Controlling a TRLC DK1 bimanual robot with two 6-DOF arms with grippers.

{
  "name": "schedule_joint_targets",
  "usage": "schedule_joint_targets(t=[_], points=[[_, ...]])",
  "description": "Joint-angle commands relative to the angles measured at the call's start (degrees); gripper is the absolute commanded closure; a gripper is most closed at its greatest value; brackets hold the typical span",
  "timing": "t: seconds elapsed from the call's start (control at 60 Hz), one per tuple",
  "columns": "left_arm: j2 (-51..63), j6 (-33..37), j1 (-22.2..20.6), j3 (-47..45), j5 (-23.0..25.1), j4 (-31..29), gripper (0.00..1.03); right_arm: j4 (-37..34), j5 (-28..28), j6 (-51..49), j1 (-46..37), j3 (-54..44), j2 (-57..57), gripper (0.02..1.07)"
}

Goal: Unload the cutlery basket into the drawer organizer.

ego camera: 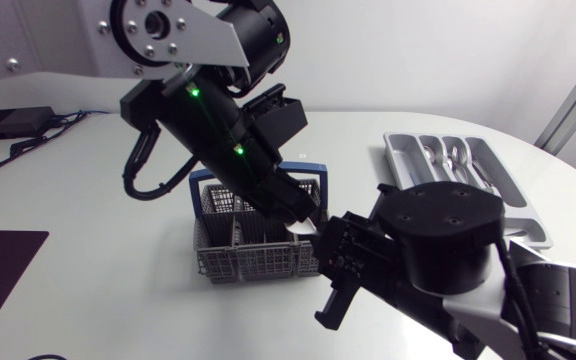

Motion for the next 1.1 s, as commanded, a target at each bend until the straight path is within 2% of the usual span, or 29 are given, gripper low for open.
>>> schedule_joint_targets(t=[0.0,0.267,0.467,0.5,0.567,0.683,0.8,1.017,1.083], points=[[0.7,-1.0,0.8,1.7,0.7,-0.9,0.8,0.4,0.5,-0.7,0.2,-2.0,0.1,0.99],[-0.1,-1.2,1.5,3.2,1.2,-0.9,0.61,0.0,0.4,-0.4,0.3,-4.0,-1.3,0.99],[-1.6,-1.9,3.5,3.4,0.8,0.7,0.58,-2.7,-0.9,-0.3,-1.0,-5.7,-5.7,0.99],[-2.0,-2.0,3.9,3.3,-0.5,1.4,0.58,-3.5,-1.3,-0.3,-1.7,-5.9,-6.6,0.99],[-3.3,-2.3,3.8,2.0,-6.6,4.1,0.58,-5.4,-2.8,-0.4,-3.7,-6.2,-8.8,0.99],[-5.0,-2.7,4.7,-0.4,-14.0,7.3,0.58,-9.7,-8.7,-1.7,-11.3,-6.6,-13.1,0.99],[-6.8,-2.8,5.8,-3.7,-19.7,10.6,0.58,-14.5,-18.6,-5.1,-22.8,-6.4,-16.7,0.99],[-10.1,-2.7,10.2,-6.5,-21.4,12.1,0.58,-21.1,-37.0,-17.3,-46.0,-4.6,-17.1,0.99],[-11.0,-2.6,11.5,-7.0,-21.8,12.1,0.58,-22.5,-41.0,-21.4,-51.7,-3.8,-15.5,0.99]])
